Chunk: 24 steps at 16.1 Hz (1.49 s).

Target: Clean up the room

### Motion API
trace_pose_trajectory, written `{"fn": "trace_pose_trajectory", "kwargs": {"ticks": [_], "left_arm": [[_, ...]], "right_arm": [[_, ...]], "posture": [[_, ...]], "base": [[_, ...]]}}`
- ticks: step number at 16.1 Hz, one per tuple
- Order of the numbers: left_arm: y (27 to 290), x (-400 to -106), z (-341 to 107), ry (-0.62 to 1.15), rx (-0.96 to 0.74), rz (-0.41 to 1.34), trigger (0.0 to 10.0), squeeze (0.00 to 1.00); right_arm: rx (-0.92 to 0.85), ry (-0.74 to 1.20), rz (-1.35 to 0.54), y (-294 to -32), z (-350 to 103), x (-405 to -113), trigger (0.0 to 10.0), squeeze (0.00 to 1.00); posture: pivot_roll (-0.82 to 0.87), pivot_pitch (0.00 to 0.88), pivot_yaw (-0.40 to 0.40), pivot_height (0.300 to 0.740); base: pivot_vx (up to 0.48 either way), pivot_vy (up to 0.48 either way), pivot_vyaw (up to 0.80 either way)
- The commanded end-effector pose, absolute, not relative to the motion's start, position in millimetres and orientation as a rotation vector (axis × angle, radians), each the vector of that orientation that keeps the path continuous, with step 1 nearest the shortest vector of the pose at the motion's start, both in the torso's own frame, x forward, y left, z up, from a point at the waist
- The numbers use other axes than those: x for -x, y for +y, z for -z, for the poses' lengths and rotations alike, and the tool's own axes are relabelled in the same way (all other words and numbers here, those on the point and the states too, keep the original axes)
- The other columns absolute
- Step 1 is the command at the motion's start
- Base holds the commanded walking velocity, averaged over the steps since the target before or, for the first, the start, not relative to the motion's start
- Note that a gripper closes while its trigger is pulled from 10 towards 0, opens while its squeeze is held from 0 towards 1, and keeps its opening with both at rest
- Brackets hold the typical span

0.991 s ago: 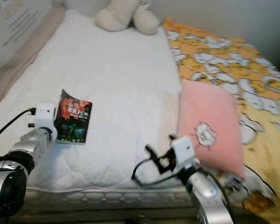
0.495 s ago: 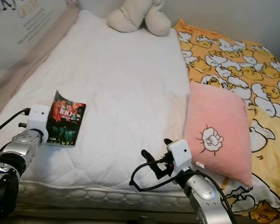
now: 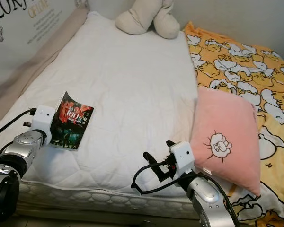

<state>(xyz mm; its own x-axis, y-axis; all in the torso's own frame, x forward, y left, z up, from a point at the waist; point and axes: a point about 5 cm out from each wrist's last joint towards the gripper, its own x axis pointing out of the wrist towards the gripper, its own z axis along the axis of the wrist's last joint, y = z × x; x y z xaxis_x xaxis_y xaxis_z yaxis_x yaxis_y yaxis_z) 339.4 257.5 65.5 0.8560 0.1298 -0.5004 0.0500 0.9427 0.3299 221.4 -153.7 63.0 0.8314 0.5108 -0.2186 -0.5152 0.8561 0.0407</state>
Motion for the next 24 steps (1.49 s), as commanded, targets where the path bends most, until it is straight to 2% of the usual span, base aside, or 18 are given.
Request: {"fn": "trace_pose_trajectory", "kwargs": {"ticks": [1, 2, 6, 12, 15, 17, 20, 22, 23, 24], "left_arm": [[251.1, -342.6, -67.0, 0.535, -0.321, -0.013, 10.0, 0.02], [248.2, -344.1, -68.3, 0.526, -0.328, 0.004, 10.0, 1.0], [247.3, -348.2, -74.4, 0.507, -0.41, 0.035, 10.0, 1.0], [260.0, -350.9, -87.5, 0.448, -0.573, 0.035, 10.0, 1.0], [264.1, -354.9, -98.7, 0.397, -0.702, 0.047, 10.0, 1.0], [267.7, -352.7, -98.2, 0.394, -0.671, 0.053, 10.0, 1.0], [281.3, -347.0, -99.9, 0.381, -0.728, 0.037, 10.0, 1.0], [281.1, -352.7, -113.1, 0.304, -0.658, 0.019, 10.0, 1.0], [269.4, -358.0, -118.6, 0.225, -0.56, 0.03, 10.0, 0.0], [257.4, -361.1, -119.9, 0.165, -0.456, 0.037, 10.0, 0.0]], "right_arm": [[0.024, 0.248, -0.53, -158.3, -60.5, -221.6, 10.0, 0.0], [0.023, 0.25, -0.531, -157.8, -60.0, -221.3, 10.0, 0.0], [0.025, 0.252, -0.534, -156.6, -58.9, -223.3, 10.0, 0.0], [0.019, 0.248, -0.532, -154.7, -56.3, -225.9, 10.0, 0.0], [0.016, 0.248, -0.537, -151.7, -53.8, -227.5, 10.0, 0.0], [0.011, 0.248, -0.533, -150.6, -51.3, -228.9, 10.0, 0.0], [0.004, 0.24, -0.528, -148.0, -50.4, -230.5, 10.0, 0.0], [0.009, 0.209, -0.51, -147.8, -52.4, -234.0, 10.0, 0.0], [0.017, 0.143, -0.426, -153.8, -61.3, -242.0, 10.0, 0.0], [0.007, 0.092, -0.342, -160.8, -69.4, -249.4, 10.0, 0.0]], "posture": [[-0.14, 0.0, -0.121, 0.74], [-0.14, 0.0, -0.122, 0.74], [-0.13, 0.0, -0.12, 0.74], [-0.11, 0.0, -0.111, 0.74], [-0.1, 0.0, -0.099, 0.74], [-0.09, 0.0, -0.087, 0.74], [-0.07, 0.0, -0.082, 0.74], [-0.06, 0.0, -0.072, 0.74], [-0.05, 0.0, -0.061, 0.74], [-0.04, 0.0, -0.047, 0.74]], "base": [[0.0, 0.0, 0.0], [0.0, 0.0, 0.0], [0.0, 0.0, 0.0], [0.0, 0.0, 0.0], [0.0, 0.0, 0.0], [0.0, 0.0, 0.0], [0.0, 0.0, 0.0], [0.0, 0.0, 0.0], [0.0, 0.0, 0.0], [0.0, 0.0, 0.0]]}}
